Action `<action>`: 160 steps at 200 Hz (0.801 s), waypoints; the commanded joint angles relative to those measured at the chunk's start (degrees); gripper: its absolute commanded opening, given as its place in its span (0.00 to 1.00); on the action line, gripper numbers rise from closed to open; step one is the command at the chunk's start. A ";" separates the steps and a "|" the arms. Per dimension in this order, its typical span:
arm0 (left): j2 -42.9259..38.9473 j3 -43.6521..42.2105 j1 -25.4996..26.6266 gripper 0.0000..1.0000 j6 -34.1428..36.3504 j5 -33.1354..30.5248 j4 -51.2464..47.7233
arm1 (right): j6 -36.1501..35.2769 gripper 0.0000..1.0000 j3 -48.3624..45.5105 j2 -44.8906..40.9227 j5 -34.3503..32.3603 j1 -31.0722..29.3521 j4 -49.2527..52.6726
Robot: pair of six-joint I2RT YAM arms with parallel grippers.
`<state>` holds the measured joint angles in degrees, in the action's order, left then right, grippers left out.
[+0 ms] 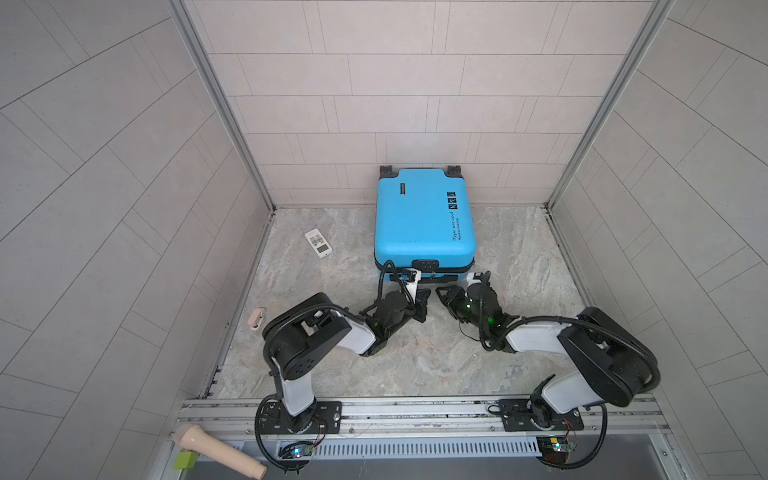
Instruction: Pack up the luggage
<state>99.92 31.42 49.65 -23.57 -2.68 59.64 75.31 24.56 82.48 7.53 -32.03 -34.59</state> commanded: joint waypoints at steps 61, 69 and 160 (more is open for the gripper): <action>-13.22 -9.13 -0.03 0.63 -33.27 -15.41 -2.80 | -23.49 0.74 5.06 -20.94 -5.15 7.14 34.08; -12.06 -9.38 -0.08 0.63 -37.36 -15.56 -0.61 | -24.48 0.76 5.12 -22.45 -5.24 8.27 35.19; 6.31 -4.51 -0.83 0.66 -63.14 -15.32 16.93 | -27.10 0.81 6.28 -25.99 -3.54 11.56 38.51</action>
<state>104.73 23.75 49.52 -79.42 -17.80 71.92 49.47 29.34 57.19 3.75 -20.78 2.42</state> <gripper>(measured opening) 0.660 0.804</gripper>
